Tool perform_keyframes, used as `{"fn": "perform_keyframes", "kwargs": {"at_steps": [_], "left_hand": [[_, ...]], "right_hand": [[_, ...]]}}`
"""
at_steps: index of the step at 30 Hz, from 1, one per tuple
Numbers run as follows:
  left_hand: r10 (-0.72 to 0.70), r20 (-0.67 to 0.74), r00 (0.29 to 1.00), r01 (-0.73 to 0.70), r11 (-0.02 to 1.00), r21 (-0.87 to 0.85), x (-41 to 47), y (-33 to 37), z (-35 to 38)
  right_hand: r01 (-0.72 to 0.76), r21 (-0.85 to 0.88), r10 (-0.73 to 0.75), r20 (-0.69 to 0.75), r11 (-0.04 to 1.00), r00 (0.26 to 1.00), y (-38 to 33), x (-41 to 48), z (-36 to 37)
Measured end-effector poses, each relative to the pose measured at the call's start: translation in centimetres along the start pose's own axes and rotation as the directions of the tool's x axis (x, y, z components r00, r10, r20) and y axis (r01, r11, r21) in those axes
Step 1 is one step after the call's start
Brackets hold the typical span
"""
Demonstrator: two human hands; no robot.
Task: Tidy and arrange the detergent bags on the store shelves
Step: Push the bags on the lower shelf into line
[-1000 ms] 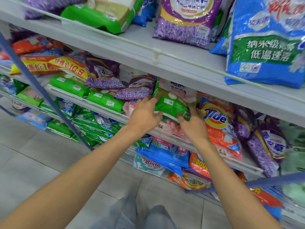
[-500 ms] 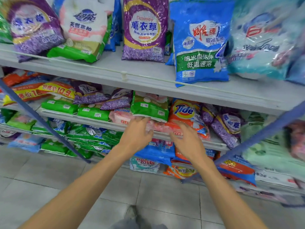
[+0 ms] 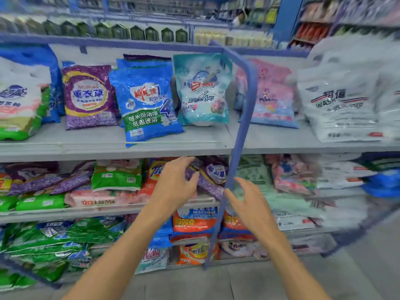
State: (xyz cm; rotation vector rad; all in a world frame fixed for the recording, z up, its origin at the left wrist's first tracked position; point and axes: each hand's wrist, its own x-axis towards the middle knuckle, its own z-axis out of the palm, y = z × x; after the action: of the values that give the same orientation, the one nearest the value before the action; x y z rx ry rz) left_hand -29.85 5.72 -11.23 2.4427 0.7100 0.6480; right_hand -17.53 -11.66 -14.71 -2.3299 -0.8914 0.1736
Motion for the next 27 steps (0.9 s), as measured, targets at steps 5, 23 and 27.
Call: {"fn": "perform_keyframes", "kwargs": {"at_steps": [5, 23, 27], "left_hand": [[0.083, -0.027, 0.996, -0.084, 0.995, -0.058, 2.0, 6.0, 1.4], [0.200, 0.033, 0.979, -0.197, 0.977, -0.077, 16.0, 18.6, 10.1], [0.071, 0.051, 0.996, -0.070, 0.997, -0.025, 20.2, 19.1, 12.3]], "right_hand": [[-0.002, -0.021, 0.000, -0.093, 1.000, 0.996, 2.6, 0.7, -4.8], [0.029, 0.024, -0.022, -0.267, 0.999, 0.963, 8.7, 15.7, -16.1], [0.011, 0.048, 0.001, -0.253, 0.999, 0.967, 10.4, 20.4, -17.6]]}}
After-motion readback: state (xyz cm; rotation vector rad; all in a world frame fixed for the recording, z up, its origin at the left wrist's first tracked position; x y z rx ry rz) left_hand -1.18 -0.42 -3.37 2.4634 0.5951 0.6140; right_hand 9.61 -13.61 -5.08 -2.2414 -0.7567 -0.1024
